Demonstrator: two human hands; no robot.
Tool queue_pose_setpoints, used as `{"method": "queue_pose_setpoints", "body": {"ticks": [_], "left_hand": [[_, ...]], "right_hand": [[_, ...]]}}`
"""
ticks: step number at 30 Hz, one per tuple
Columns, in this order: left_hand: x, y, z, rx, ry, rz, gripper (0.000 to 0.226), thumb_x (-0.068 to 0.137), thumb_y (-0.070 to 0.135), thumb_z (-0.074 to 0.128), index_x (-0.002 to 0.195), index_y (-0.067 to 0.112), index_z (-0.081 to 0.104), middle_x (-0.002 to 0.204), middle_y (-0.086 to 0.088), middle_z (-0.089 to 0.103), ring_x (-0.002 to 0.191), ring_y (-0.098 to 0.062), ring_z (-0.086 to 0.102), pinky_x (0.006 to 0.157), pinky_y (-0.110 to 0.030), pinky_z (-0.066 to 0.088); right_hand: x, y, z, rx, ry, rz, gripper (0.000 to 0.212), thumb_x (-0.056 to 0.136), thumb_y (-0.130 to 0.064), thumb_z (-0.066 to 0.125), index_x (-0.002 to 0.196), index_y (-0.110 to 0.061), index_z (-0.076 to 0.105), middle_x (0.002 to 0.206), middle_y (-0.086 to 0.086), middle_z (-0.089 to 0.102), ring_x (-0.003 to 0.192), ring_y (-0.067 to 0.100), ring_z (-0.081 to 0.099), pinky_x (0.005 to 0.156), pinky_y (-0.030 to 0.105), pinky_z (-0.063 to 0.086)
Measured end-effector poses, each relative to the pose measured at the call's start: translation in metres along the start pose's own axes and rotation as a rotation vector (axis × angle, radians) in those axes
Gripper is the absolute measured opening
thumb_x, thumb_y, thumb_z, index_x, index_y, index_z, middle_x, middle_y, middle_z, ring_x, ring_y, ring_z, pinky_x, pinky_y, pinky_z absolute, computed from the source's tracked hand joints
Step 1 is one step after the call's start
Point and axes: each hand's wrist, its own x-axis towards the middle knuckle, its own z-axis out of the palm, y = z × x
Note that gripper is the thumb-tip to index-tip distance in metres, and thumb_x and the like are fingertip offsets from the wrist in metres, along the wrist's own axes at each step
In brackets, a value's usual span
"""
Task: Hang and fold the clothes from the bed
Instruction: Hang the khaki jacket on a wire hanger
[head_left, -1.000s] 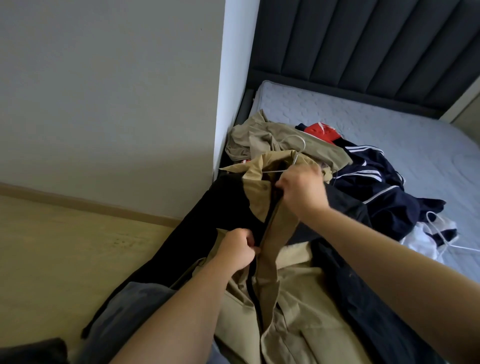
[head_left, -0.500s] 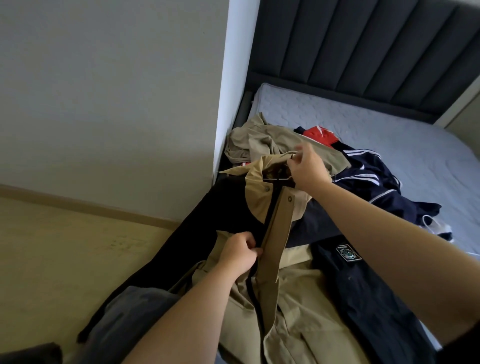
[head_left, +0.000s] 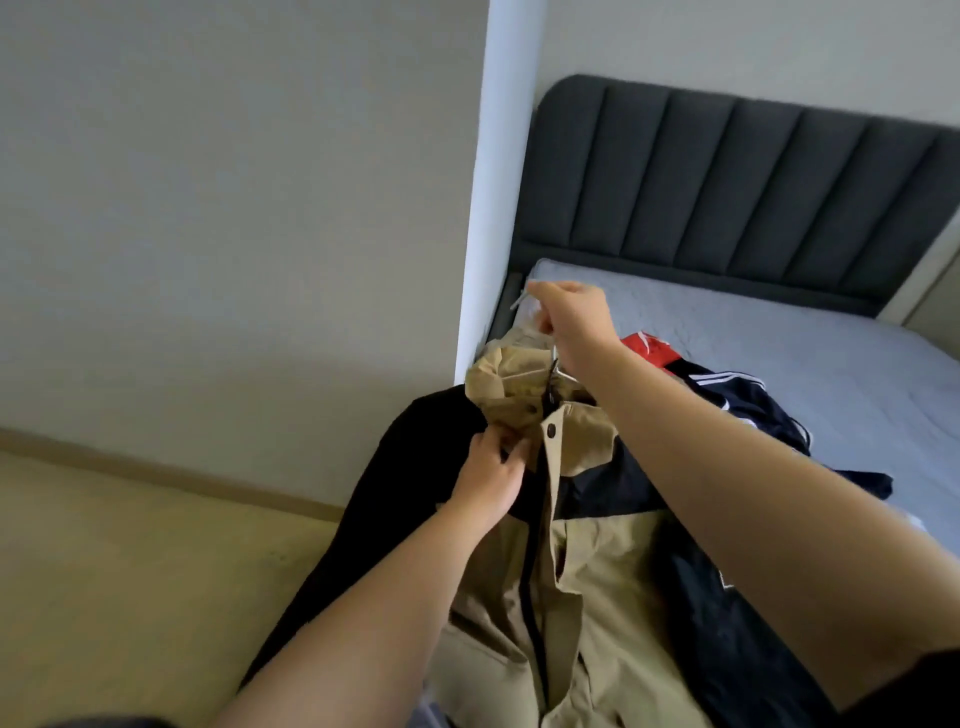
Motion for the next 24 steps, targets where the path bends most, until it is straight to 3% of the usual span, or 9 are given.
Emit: {"method": "queue_pose_setpoints", "body": {"ticks": [4,7,9,12,15,17,20,22,24], "left_hand": [[-0.005,0.04,-0.037,0.103,0.074,0.062,0.04,0.094,0.042,0.048,0.131,0.026,0.043,0.128,0.0,0.036,0.108,-0.021,0.05,0.087,-0.032,0.039],[-0.01,0.074,-0.08,0.173,0.16,0.135,0.052,0.091,0.036,0.05,0.139,0.024,0.036,0.139,0.002,0.031,0.119,-0.021,0.046,0.088,-0.028,0.037],[-0.015,0.102,-0.119,0.215,0.223,0.182,0.055,0.09,0.033,0.052,0.141,0.021,0.034,0.14,0.003,0.031,0.122,-0.019,0.045,0.088,-0.026,0.035],[-0.026,0.144,-0.188,0.226,0.311,0.252,0.053,0.088,0.026,0.054,0.138,0.019,0.038,0.139,0.002,0.037,0.124,-0.019,0.045,0.094,-0.027,0.037],[-0.042,0.173,-0.255,0.193,0.348,0.327,0.054,0.087,0.022,0.056,0.138,0.022,0.039,0.137,0.006,0.042,0.127,-0.016,0.043,0.1,-0.028,0.035],[-0.057,0.185,-0.296,0.203,0.362,0.358,0.058,0.088,0.024,0.057,0.141,0.027,0.035,0.136,0.014,0.039,0.13,-0.012,0.038,0.1,-0.026,0.033],[-0.082,0.195,-0.349,0.236,0.383,0.316,0.064,0.088,0.03,0.056,0.146,0.028,0.031,0.145,0.013,0.037,0.135,-0.013,0.034,0.108,-0.032,0.034],[-0.101,0.198,-0.378,0.36,0.49,0.291,0.054,0.088,0.031,0.054,0.14,0.027,0.04,0.14,0.008,0.045,0.13,-0.015,0.042,0.101,-0.029,0.038],[-0.123,0.197,-0.403,0.539,0.717,0.332,0.031,0.089,0.027,0.053,0.12,0.028,0.058,0.122,0.005,0.059,0.109,-0.015,0.056,0.084,-0.026,0.044]], "right_hand": [[-0.015,-0.076,0.025,0.13,-0.024,-0.091,0.019,0.085,-0.015,0.06,0.07,-0.005,0.055,0.055,0.004,0.033,0.055,0.017,0.028,0.064,0.035,0.028],[-0.028,-0.135,0.048,0.228,-0.048,-0.182,0.035,0.086,-0.013,0.062,0.057,-0.012,0.042,0.04,-0.004,0.034,0.05,0.016,0.031,0.059,0.032,0.03],[-0.04,-0.179,0.065,0.305,-0.075,-0.239,0.035,0.087,-0.013,0.062,0.057,-0.015,0.044,0.036,-0.008,0.035,0.048,0.014,0.032,0.055,0.029,0.029],[-0.061,-0.245,0.097,0.39,-0.118,-0.334,0.027,0.087,-0.014,0.062,0.063,-0.014,0.048,0.041,-0.006,0.037,0.047,0.012,0.031,0.052,0.027,0.028],[-0.082,-0.303,0.133,0.491,-0.18,-0.429,0.034,0.085,-0.011,0.062,0.057,-0.016,0.043,0.037,-0.007,0.034,0.047,0.014,0.028,0.052,0.029,0.024],[-0.094,-0.332,0.156,0.525,-0.227,-0.47,0.036,0.083,-0.01,0.062,0.055,-0.018,0.04,0.036,-0.008,0.033,0.047,0.015,0.026,0.052,0.03,0.022],[-0.106,-0.357,0.188,0.557,-0.289,-0.496,0.037,0.082,-0.008,0.062,0.054,-0.018,0.039,0.039,-0.005,0.031,0.046,0.016,0.025,0.053,0.031,0.02],[-0.112,-0.363,0.209,0.583,-0.3,-0.481,0.036,0.082,-0.007,0.061,0.057,-0.017,0.037,0.048,0.001,0.029,0.046,0.016,0.027,0.053,0.031,0.021],[-0.118,-0.364,0.228,0.602,-0.311,-0.451,0.035,0.083,-0.005,0.061,0.059,-0.015,0.037,0.056,0.004,0.028,0.048,0.017,0.029,0.053,0.03,0.021]]}}
